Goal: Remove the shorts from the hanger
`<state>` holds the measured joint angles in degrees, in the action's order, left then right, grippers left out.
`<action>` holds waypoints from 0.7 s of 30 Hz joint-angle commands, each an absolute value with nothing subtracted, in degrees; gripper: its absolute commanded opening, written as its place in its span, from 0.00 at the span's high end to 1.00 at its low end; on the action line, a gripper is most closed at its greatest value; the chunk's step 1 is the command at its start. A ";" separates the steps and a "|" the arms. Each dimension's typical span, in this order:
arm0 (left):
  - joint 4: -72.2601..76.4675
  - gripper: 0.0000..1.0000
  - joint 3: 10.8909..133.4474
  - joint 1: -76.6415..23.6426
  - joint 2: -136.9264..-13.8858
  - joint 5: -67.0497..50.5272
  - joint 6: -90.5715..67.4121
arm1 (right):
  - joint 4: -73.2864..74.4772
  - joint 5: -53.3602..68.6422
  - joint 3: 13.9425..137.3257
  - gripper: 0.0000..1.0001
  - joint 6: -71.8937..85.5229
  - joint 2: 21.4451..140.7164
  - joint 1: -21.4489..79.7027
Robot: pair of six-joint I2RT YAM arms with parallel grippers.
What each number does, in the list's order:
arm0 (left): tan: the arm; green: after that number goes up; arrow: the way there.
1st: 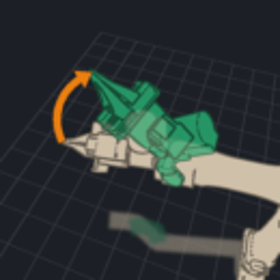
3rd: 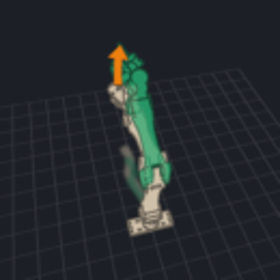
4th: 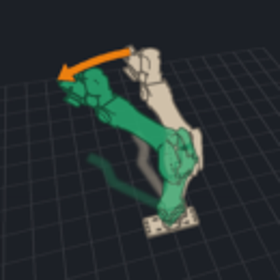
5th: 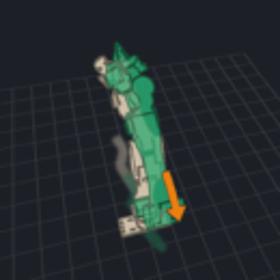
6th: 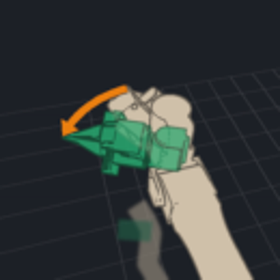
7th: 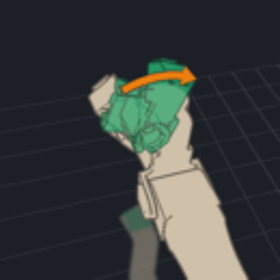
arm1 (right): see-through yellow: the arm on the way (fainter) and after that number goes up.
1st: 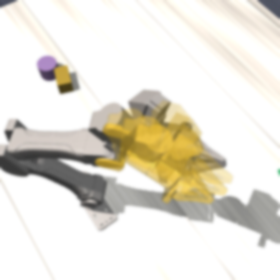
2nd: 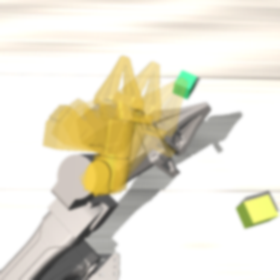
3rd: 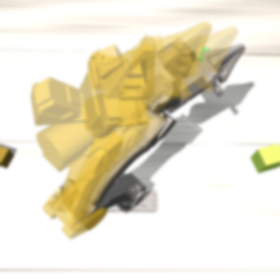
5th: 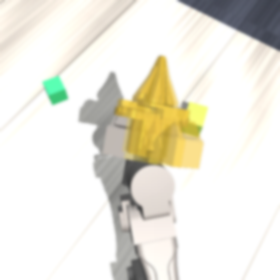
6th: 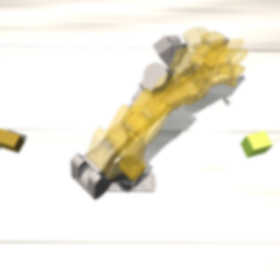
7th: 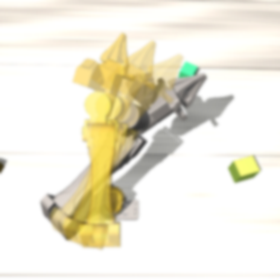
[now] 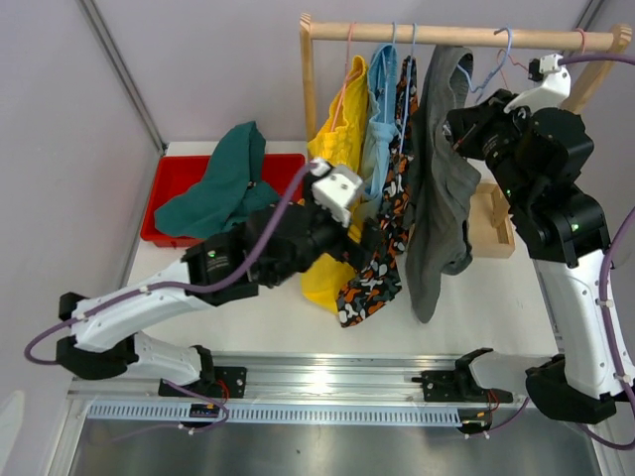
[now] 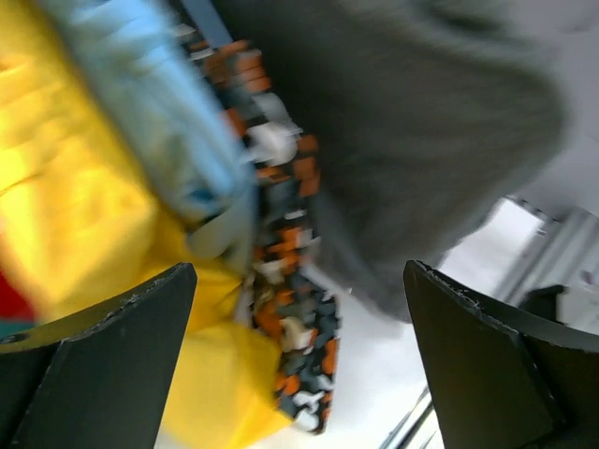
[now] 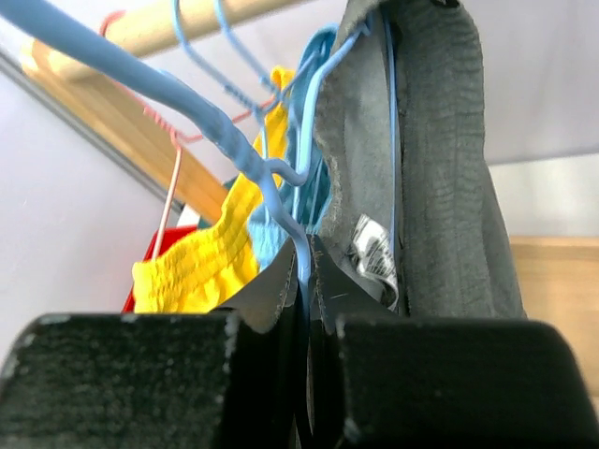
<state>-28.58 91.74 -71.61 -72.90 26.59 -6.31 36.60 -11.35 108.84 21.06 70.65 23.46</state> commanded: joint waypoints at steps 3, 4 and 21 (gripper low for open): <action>-19.70 0.01 95.36 -77.95 -80.15 20.24 -4.39 | 34.19 -17.66 106.61 1.00 22.67 67.85 27.15; -17.86 0.01 95.27 -78.22 -82.07 19.52 -5.53 | 34.62 -18.10 106.52 1.00 22.85 67.76 27.33; -6.78 0.01 97.47 -80.51 -94.21 20.65 -4.93 | 38.05 -20.39 104.77 1.00 28.30 63.64 28.30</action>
<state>-12.19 95.09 -80.29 -93.01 17.56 -5.98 40.97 -20.14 103.31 25.93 65.93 27.81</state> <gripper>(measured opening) 0.993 0.046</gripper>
